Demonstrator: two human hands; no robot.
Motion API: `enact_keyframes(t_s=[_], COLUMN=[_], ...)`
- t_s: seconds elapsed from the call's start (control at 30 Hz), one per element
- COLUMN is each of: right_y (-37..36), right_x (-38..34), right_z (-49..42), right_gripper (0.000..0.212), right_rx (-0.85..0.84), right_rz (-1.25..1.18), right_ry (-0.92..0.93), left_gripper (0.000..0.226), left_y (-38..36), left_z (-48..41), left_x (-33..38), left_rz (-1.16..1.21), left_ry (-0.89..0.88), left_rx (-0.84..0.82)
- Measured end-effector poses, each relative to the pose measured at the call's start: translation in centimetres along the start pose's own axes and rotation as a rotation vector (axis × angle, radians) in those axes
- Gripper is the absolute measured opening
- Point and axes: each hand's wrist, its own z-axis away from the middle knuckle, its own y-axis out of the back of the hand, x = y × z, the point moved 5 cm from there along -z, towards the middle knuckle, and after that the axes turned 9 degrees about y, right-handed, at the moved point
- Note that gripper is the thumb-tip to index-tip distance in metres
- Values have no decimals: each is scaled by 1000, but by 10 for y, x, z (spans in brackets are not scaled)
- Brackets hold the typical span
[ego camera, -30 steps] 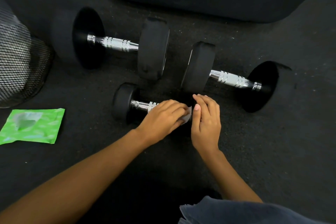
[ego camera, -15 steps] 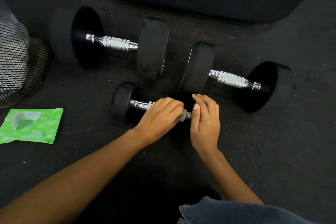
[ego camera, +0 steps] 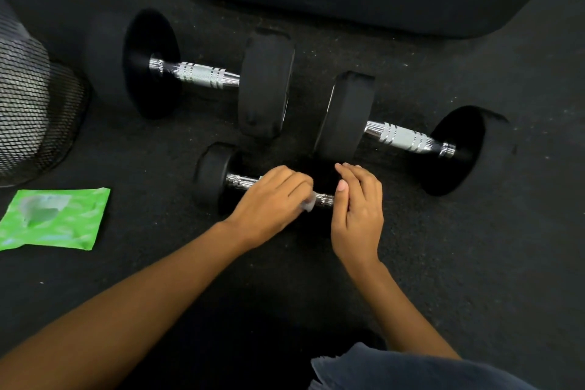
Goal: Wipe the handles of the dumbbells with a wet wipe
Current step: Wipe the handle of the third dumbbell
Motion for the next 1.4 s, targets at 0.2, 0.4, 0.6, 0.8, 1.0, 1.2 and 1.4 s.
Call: enact_keyframes(t_s=[0.2, 0.4, 0.6, 0.8, 1.0, 1.2, 1.4], right_y=[0, 0, 0, 1, 0, -1, 0], right_x=[0, 1, 0, 0, 1, 1, 0], right_z=[-1, 0, 1, 2, 1, 1, 1], right_gripper=[38, 36, 36, 37, 35, 35, 35], right_rx=[-5, 0, 3, 10, 16, 21, -2], right_rz=[-2, -3, -8, -22, -26, -20, -17], right_ry=[5, 16, 16, 35, 13, 7, 24], left_gripper=[16, 38, 45, 64, 72, 52, 52], left_y=[-5, 0, -6, -20, -10, -21, -15], left_z=[-9, 4, -13, -17, -11, -6, -4], left_x=[14, -23, -22, -1, -28, -9, -14], left_rz=[43, 95, 46, 70, -108, -55, 12], left_ry=[63, 160, 422, 315, 356, 294, 195], left_rx=[-62, -161, -261, -345, -289, -233, -339])
